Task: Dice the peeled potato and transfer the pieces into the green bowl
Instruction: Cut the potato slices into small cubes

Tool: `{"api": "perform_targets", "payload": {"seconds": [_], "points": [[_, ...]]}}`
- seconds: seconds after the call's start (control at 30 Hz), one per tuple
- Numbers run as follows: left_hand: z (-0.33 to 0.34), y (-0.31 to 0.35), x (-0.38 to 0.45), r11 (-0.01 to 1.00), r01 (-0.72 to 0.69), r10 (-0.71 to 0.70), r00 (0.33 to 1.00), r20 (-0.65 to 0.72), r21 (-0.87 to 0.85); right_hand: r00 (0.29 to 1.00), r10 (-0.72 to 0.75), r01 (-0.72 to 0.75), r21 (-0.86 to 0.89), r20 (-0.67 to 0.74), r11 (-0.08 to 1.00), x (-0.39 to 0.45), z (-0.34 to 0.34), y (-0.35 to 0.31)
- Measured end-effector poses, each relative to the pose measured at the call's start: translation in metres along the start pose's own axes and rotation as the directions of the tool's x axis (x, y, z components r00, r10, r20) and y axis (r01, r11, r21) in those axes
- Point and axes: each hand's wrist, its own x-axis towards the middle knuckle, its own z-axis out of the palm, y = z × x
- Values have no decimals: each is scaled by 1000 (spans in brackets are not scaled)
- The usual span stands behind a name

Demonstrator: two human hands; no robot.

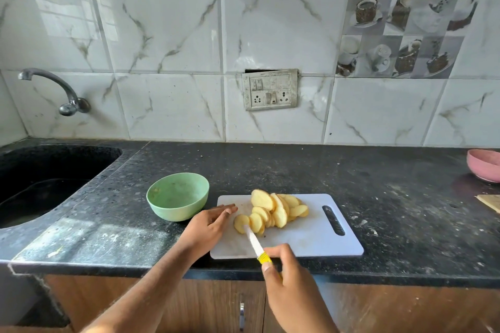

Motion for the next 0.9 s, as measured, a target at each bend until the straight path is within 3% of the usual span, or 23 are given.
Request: {"api": "perform_targets", "payload": {"seconds": [0.17, 0.27, 0.4, 0.5, 0.73, 0.9], "points": [[5, 2, 2, 962, -24, 13, 999, 41, 271, 990, -111, 117, 61, -89, 991, 42, -33, 12], [8, 4, 1, 944, -42, 35, 999, 28, 327, 986, -123, 140, 164, -112, 977, 74, -37, 19], [7, 5, 0, 969, -57, 62, 998, -14, 240, 994, -100, 113, 396, -54, 911, 93, -26, 30], [3, 4, -2, 986, -79, 85, 996, -33, 148, 991, -128, 127, 452, -28, 883, 94, -22, 33], [-2, 6, -11, 993, -115, 115, 993, -15, -19, 988, -156, 145, 453, -14, 880, 99, -16, 41], [-2, 6, -12, 994, -97, 97, 995, -1, -55, 984, -175, 173, 334, -26, 927, 97, -14, 38]]}}
